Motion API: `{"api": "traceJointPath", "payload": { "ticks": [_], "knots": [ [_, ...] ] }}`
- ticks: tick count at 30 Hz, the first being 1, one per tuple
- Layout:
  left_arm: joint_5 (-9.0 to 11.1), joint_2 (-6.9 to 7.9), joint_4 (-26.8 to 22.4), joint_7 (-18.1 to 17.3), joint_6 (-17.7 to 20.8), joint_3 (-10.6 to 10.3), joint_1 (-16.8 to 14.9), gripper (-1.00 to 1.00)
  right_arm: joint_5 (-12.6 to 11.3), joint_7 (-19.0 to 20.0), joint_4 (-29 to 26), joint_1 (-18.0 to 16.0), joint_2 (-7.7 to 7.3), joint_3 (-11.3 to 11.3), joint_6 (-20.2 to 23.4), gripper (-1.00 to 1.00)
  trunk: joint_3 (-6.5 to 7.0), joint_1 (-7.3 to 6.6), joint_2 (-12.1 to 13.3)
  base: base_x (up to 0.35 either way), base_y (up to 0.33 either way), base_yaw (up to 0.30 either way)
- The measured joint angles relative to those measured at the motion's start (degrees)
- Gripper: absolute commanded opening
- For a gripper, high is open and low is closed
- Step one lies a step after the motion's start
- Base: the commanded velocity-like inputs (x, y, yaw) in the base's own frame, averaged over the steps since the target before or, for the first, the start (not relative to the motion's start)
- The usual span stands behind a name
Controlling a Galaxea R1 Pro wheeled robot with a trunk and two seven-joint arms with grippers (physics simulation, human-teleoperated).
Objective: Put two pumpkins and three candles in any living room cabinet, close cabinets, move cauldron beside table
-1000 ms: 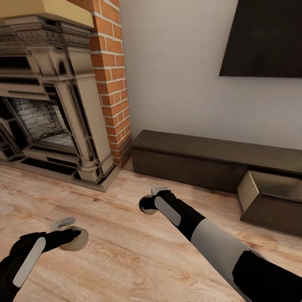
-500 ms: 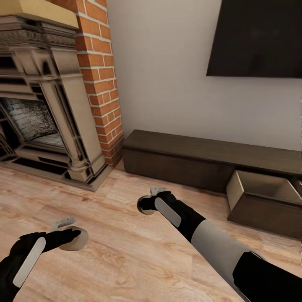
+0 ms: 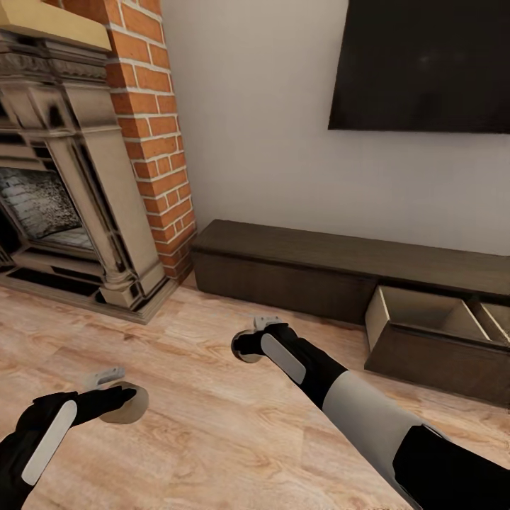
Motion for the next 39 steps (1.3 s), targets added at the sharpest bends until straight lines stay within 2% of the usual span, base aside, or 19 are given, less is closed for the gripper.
{"api": "traceJointPath", "payload": {
  "ticks": [10,39],
  "knots": [
    [0.1,-0.05,0.0,0.0,0.0,0.0,0.0,-1.00,-2.1,0.0,0.0,0.0,0.00,0.0,0.0,-1.00,0.52,0.00,0.0,-0.001,-0.003,-0.248],
    [-0.1,-0.05,0.0,0.0,0.0,0.0,0.0,-1.00,-2.5,0.1,-0.1,0.0,0.00,0.0,-0.2,-1.00,1.54,0.00,0.0,0.000,0.000,-0.276]
  ]
}}
